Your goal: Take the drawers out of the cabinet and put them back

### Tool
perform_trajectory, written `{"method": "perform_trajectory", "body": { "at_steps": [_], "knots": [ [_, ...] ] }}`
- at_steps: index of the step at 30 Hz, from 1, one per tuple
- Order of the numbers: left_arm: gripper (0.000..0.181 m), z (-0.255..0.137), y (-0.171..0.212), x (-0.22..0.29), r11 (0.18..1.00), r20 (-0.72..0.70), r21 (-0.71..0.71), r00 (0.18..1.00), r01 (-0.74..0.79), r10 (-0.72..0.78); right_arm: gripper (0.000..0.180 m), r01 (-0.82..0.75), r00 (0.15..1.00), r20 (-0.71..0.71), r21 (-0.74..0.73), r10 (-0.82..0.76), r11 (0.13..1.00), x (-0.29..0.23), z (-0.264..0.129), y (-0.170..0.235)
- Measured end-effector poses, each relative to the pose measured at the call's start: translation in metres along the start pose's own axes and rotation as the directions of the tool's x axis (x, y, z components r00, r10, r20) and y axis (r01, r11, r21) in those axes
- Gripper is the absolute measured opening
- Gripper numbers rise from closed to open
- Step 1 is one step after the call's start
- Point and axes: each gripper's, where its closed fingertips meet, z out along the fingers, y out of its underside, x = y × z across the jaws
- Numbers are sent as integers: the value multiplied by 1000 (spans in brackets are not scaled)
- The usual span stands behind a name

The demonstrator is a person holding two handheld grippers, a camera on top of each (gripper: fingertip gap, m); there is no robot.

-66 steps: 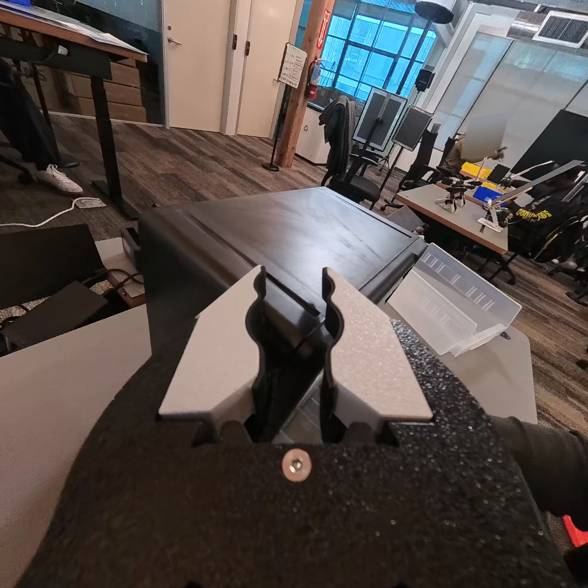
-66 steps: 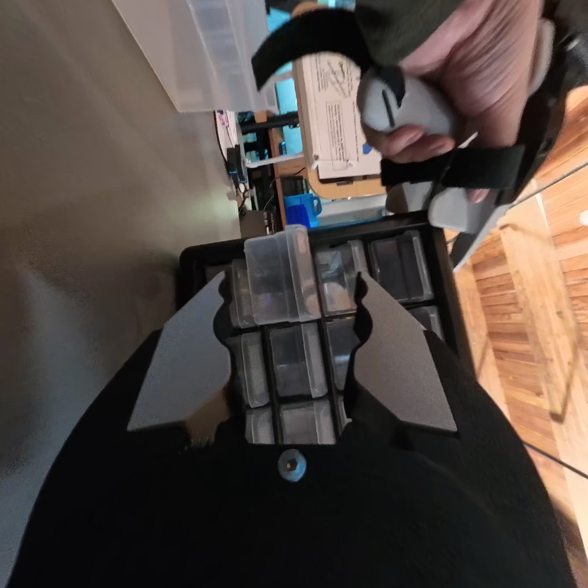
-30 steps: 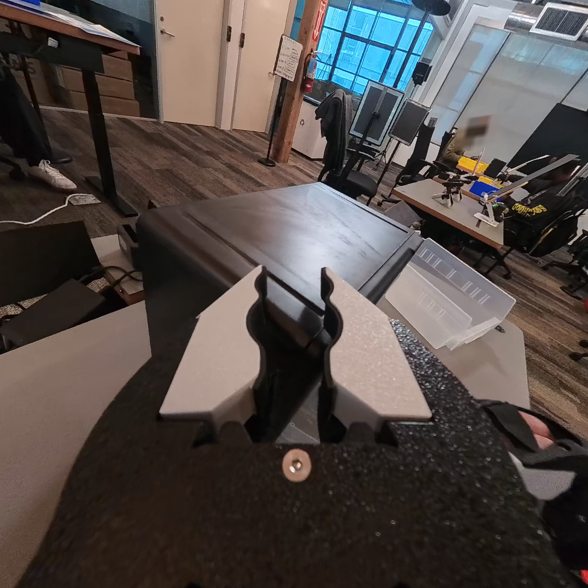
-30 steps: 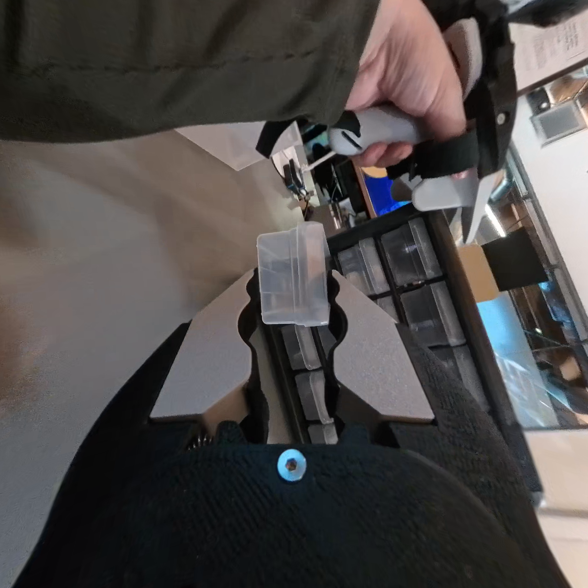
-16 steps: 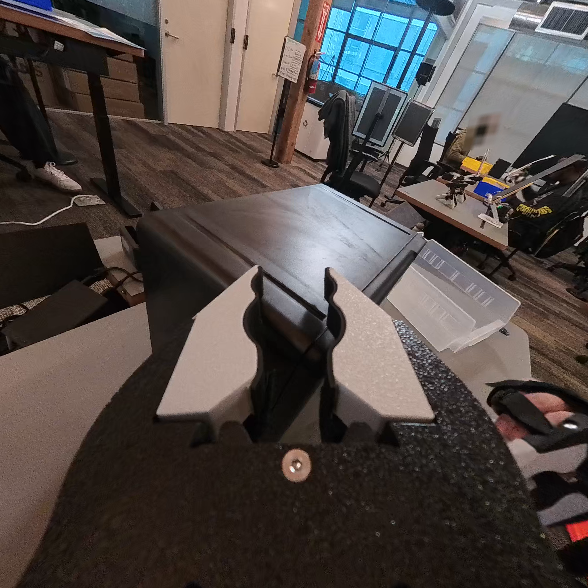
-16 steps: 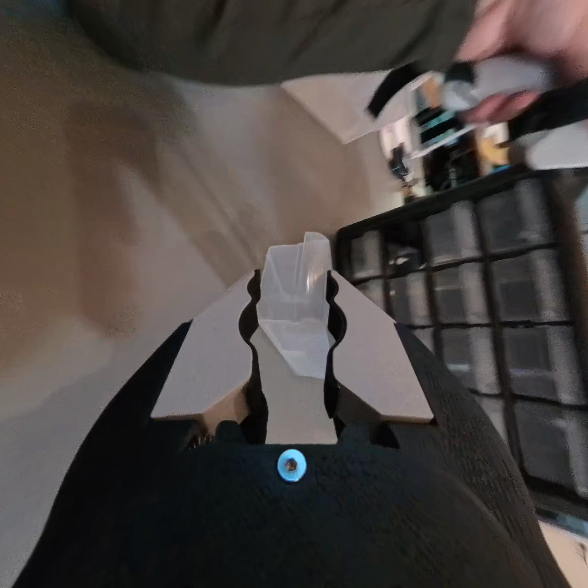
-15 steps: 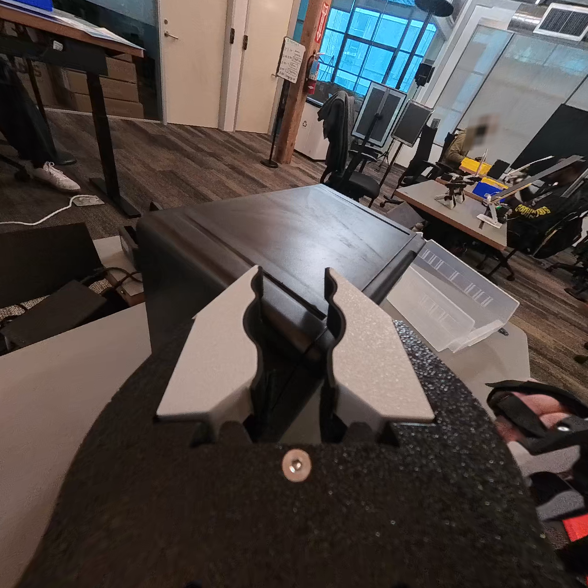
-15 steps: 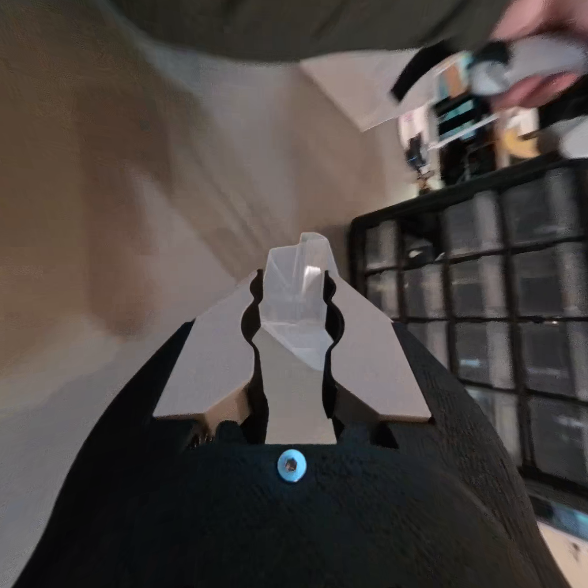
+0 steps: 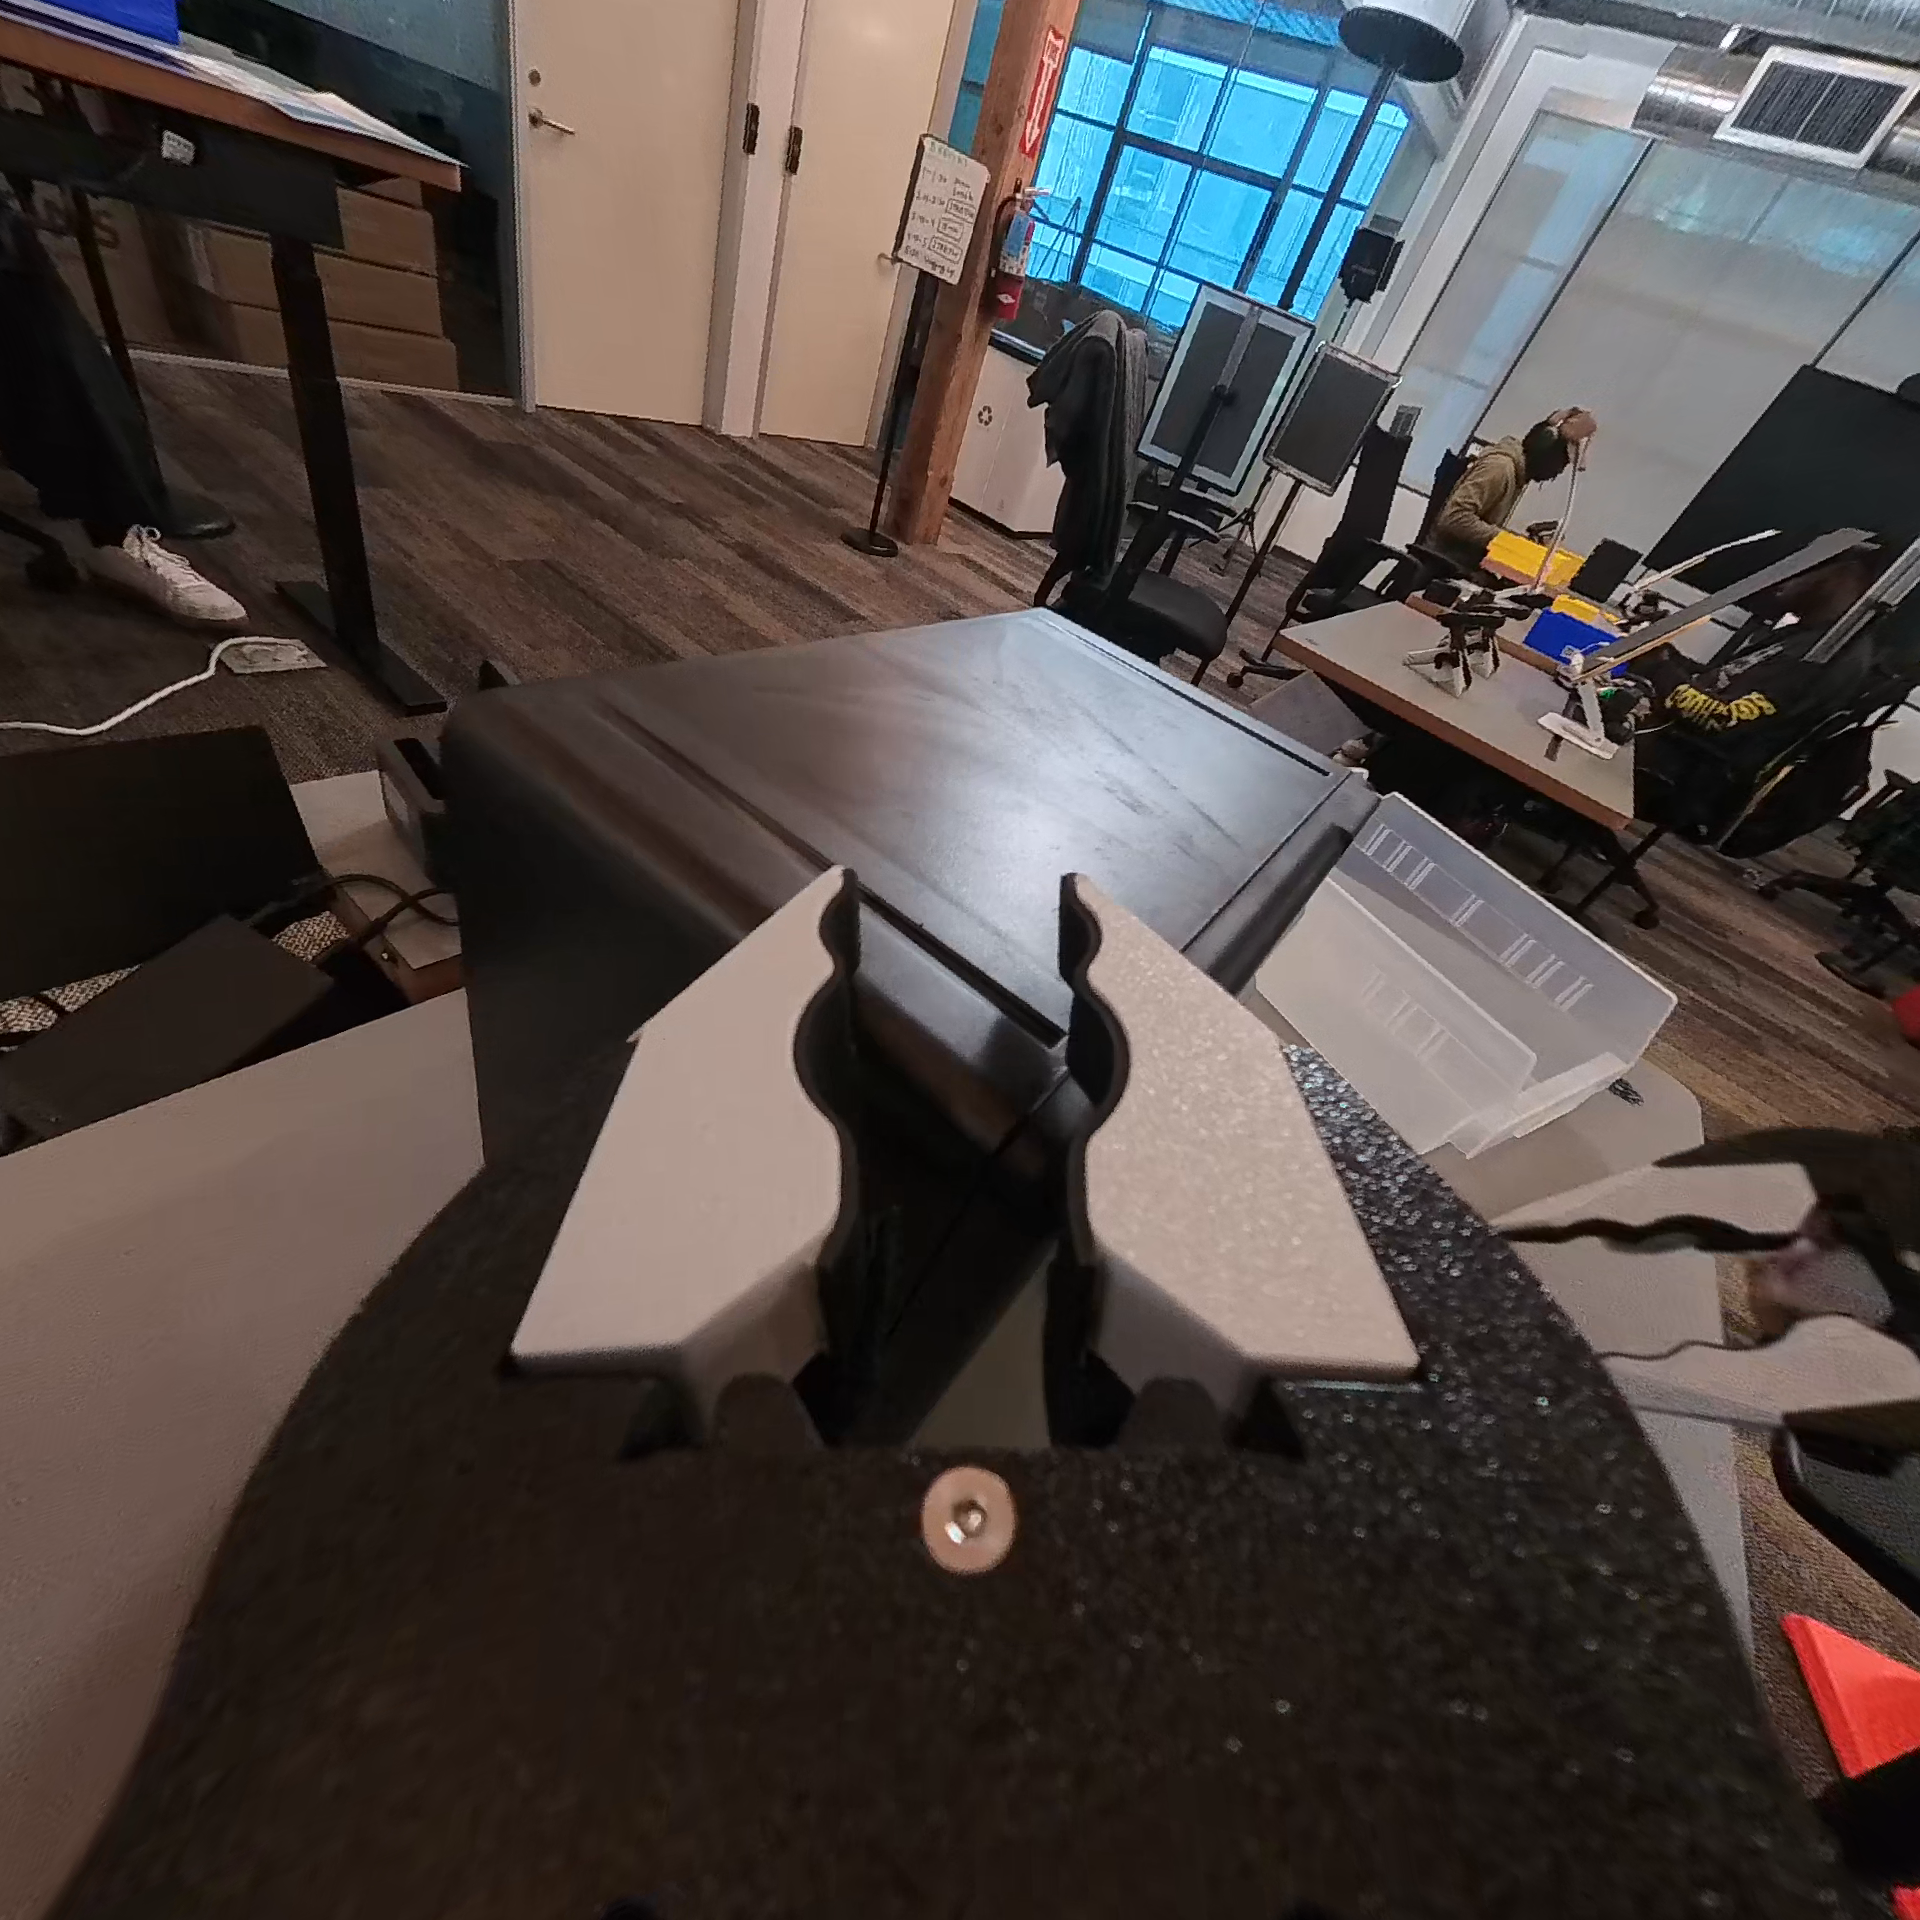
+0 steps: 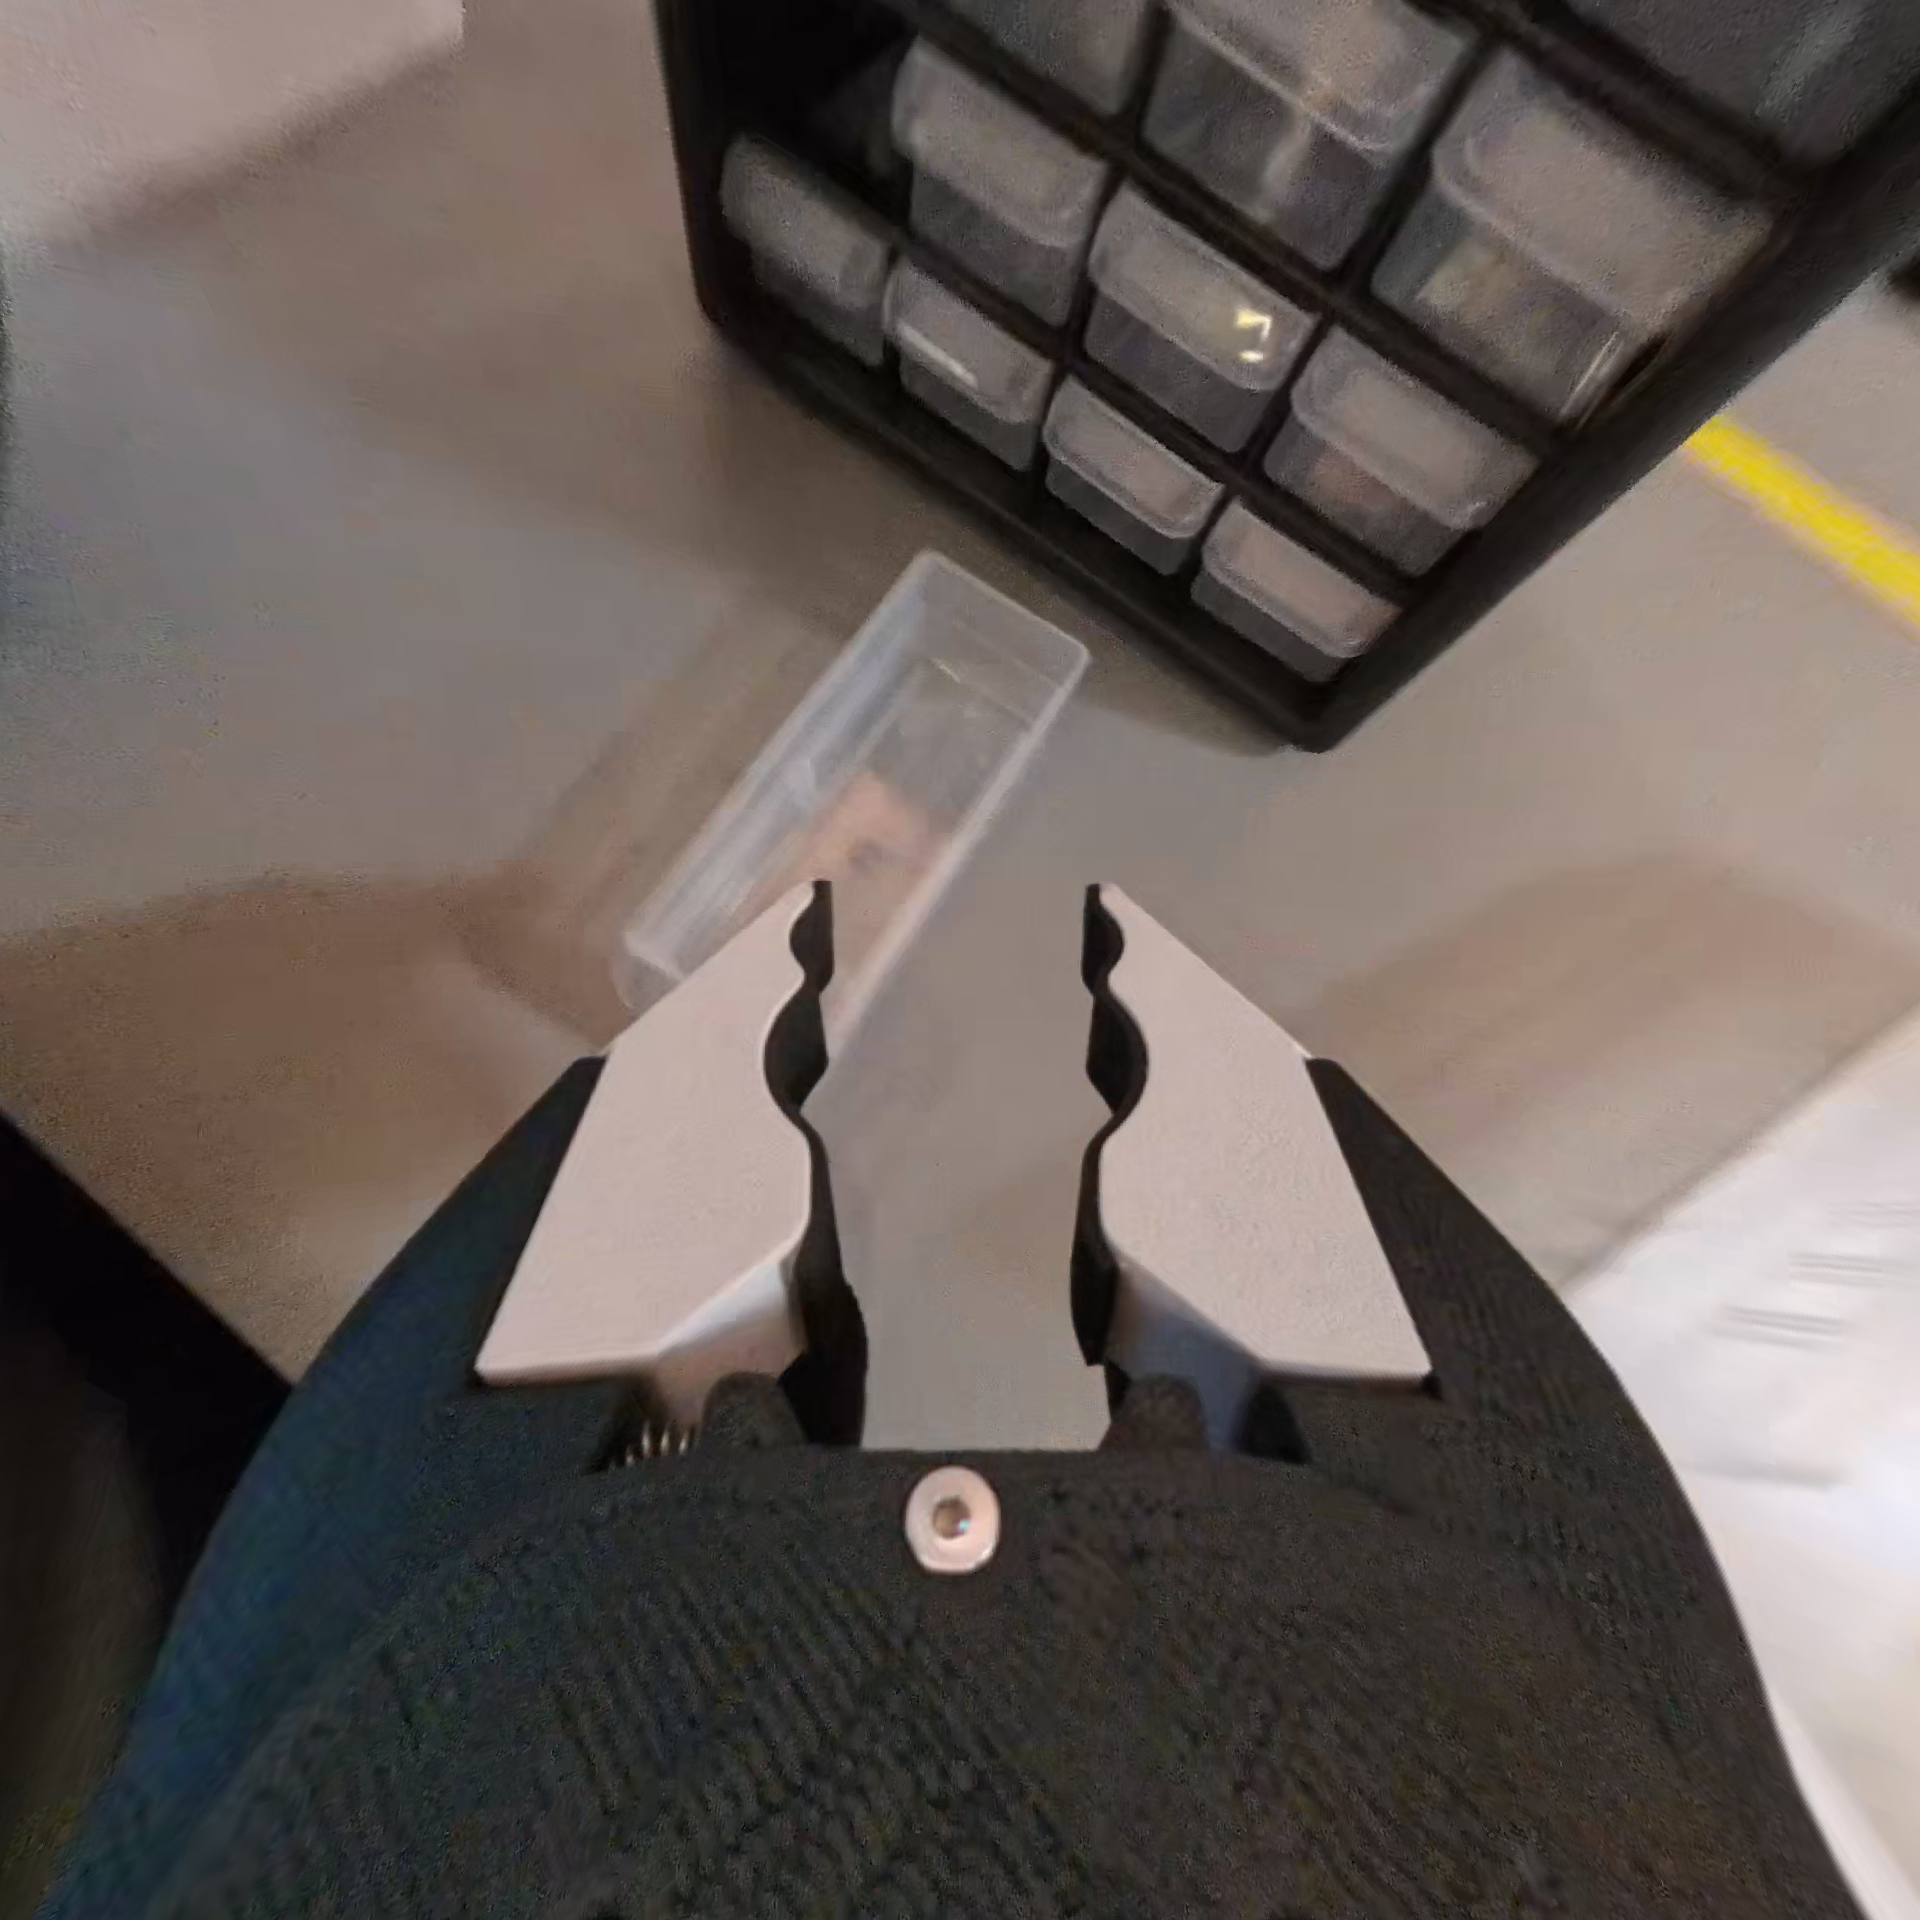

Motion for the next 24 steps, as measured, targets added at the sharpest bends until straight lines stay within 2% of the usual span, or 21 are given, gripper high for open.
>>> {"method": "perform_trajectory", "body": {
  "at_steps": [1,3,6,9,16,19,21,24],
  "knots": [
    [36,0,0,0,1000,0,0,1000,0,0,49,-115,993,32,-1,115,993,-1,7,-7],
    [36,0,0,0,1000,-2,1,1000,-1,1,51,-248,968,26,-23,248,969,4,21,-11],
    [36,-2,0,-1,1000,-6,3,1000,1,-1,46,-341,938,28,-98,345,935,2,44,-3],
    [36,-2,-1,-1,1000,-18,10,1000,19,-19,40,-310,949,-19,-240,315,920,-4,63,19],
    [38,-4,-2,-4,1000,-1,9,1000,23,-23,0,-274,960,-25,-269,277,924,-7,71,21],
    [39,-3,-2,-3,1000,-2,12,1000,23,-23,0,-195,978,43,-188,206,963,-3,51,5],
    [40,-2,-2,-3,999,-9,19,1000,26,-26,0,-162,985,49,-92,167,982,11,23,-10],
    [41,-2,-3,-3,999,-24,30,999,41,-40,0,-52,990,-136,-33,47,998,75,-38,-19]
  ]
}}
